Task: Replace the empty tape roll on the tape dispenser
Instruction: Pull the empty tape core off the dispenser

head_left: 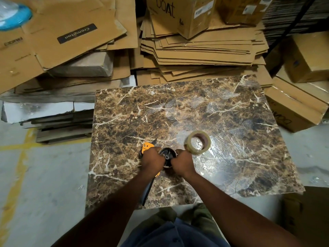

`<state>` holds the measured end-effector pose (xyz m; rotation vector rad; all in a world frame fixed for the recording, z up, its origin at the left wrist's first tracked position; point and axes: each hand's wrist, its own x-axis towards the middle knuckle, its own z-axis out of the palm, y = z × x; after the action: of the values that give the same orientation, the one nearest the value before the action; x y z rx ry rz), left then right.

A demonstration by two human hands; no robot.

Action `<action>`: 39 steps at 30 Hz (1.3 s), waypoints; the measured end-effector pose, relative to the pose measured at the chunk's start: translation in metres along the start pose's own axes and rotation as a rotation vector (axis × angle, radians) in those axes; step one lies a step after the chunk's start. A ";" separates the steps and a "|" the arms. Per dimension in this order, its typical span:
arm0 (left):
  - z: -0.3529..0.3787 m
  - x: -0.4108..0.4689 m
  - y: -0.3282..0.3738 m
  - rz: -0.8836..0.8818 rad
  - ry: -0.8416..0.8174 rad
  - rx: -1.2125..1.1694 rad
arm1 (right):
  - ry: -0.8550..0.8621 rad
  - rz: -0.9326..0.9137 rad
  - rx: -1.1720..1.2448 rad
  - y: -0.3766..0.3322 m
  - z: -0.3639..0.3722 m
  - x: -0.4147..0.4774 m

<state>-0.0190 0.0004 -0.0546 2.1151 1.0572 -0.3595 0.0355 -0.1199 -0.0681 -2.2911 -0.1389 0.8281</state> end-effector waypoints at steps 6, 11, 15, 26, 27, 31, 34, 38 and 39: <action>0.004 -0.007 0.010 0.017 0.075 0.018 | 0.080 0.032 -0.076 0.005 0.014 0.001; 0.004 -0.009 0.013 -0.033 0.114 -0.022 | 0.137 0.095 -0.075 0.001 0.016 -0.003; 0.002 -0.008 0.013 -0.044 0.107 -0.033 | 0.171 0.115 -0.059 -0.002 0.019 -0.003; -0.005 -0.011 0.022 -0.053 0.093 0.130 | 0.150 0.099 0.050 -0.003 0.013 -0.008; -0.005 -0.011 0.022 -0.049 0.094 0.141 | 0.137 0.095 0.064 -0.003 0.010 -0.009; -0.001 -0.013 0.023 -0.002 0.059 0.210 | 0.134 0.153 0.121 -0.002 -0.002 -0.011; 0.000 -0.014 0.021 0.061 0.053 0.181 | 0.137 0.168 0.155 -0.005 -0.006 -0.015; -0.004 -0.018 0.017 0.153 0.071 0.118 | 0.092 0.154 0.212 -0.009 -0.011 -0.013; -0.006 -0.019 0.016 0.168 0.067 0.111 | 0.079 0.145 0.218 -0.009 -0.014 -0.013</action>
<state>-0.0189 -0.0128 -0.0327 2.3111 0.9064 -0.2733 0.0345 -0.1248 -0.0474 -2.1422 0.1482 0.7835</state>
